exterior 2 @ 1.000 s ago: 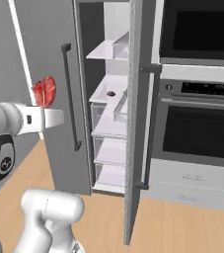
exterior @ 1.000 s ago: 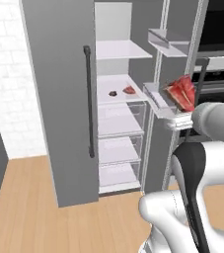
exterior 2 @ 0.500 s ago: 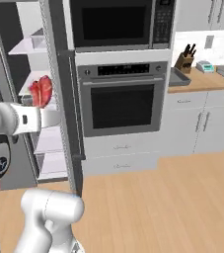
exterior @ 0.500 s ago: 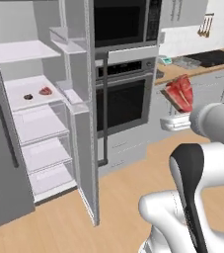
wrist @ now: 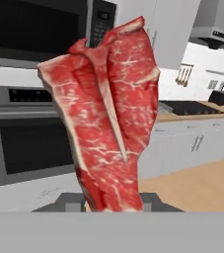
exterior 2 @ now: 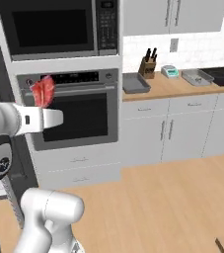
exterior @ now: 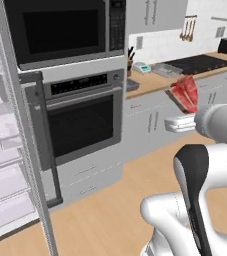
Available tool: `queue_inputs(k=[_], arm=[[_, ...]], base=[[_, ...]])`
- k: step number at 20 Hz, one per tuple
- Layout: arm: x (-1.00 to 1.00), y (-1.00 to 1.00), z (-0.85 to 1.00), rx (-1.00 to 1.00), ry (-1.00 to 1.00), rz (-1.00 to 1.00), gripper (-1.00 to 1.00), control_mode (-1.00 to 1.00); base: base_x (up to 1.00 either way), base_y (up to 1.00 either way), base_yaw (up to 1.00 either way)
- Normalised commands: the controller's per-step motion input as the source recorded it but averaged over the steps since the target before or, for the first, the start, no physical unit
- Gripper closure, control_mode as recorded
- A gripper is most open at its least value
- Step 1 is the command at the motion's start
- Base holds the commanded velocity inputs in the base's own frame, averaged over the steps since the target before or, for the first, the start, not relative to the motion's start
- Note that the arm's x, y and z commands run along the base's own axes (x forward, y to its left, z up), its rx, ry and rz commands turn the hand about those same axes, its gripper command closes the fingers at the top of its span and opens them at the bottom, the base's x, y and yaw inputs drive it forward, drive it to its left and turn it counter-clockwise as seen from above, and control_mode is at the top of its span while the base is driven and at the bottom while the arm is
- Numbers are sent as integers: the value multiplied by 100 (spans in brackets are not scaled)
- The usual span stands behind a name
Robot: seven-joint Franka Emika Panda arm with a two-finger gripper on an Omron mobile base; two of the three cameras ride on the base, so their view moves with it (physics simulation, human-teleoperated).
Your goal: Place one mushroom and one steak in each tupperware on the nearby counter, to pack two identical lunches.
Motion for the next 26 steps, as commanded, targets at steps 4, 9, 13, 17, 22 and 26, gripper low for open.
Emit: queue_inputs(k=[4,9,13,17,22,26], arm=[[0,0,0,0,0,0,100,100],[0,0,0,0,0,0,100,100],[0,0,0,0,0,0,100,100],[0,0,0,0,0,0,100,100],[0,0,0,0,0,0,100,100],[0,0,0,0,0,0,100,100]], base=[[100,-61,17],[100,-72,11],[100,-100,0],[100,-100,0],[100,-100,0],[100,-100,0]])
